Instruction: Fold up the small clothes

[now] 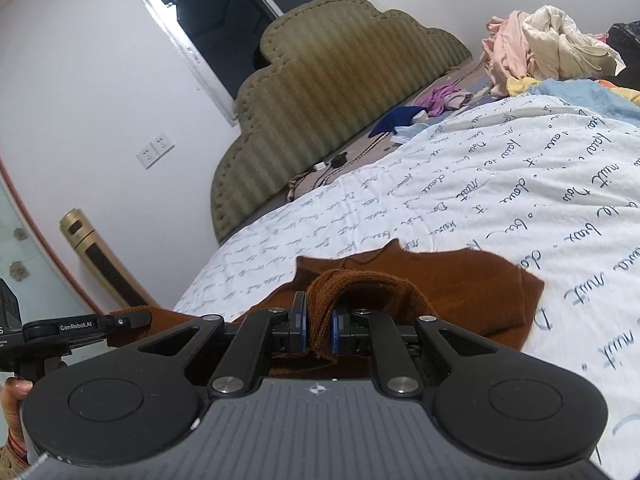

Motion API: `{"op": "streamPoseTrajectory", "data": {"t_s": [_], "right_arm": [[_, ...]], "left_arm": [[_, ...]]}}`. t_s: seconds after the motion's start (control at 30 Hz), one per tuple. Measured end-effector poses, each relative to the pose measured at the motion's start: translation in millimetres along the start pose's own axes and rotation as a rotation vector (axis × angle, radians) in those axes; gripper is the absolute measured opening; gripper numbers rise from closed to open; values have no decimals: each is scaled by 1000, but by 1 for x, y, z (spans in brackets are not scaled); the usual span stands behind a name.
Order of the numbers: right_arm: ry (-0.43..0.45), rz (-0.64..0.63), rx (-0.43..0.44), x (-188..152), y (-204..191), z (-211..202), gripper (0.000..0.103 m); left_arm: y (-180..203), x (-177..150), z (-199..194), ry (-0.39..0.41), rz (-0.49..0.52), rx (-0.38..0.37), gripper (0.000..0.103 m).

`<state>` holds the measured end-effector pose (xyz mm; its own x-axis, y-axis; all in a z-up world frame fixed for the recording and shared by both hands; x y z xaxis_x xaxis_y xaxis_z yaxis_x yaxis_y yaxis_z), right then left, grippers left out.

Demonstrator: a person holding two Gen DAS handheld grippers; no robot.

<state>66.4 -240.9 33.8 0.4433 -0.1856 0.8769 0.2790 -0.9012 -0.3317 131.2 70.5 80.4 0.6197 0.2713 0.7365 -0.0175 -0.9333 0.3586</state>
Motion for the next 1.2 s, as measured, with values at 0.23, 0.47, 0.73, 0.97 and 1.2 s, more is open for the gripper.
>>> {"op": "streamPoseTrajectory", "data": {"t_s": [0.23,0.47,0.73,0.97,1.2], "right_arm": [[-43,19,-34,9,23,46,16],[-108,39,-60,8,41,89,16],[-186,85,-84,-2,62,131,16],[-252,170,-98,-13,81,155,25],[-217,183,-102,-7,85,161,58]], "left_arm": [[3,10,56,-36,29,78,6],[3,14,107,-90,53,146,6],[-10,9,158,-174,41,208,6],[-24,8,188,-247,-36,224,9],[-45,23,189,-248,-223,195,10]]}}
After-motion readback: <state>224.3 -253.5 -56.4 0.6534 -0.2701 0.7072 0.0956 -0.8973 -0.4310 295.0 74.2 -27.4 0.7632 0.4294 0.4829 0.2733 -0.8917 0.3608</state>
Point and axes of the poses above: each gripper's, at about its wrist camera, not at the fingertips, and z roughly the way its jaws point, y to its right, x to its top, the point moved 3 cm from there along z, roughly the way its jaws point, and after that the axes turned 15 degrees about -z, right-handed, at the moved point
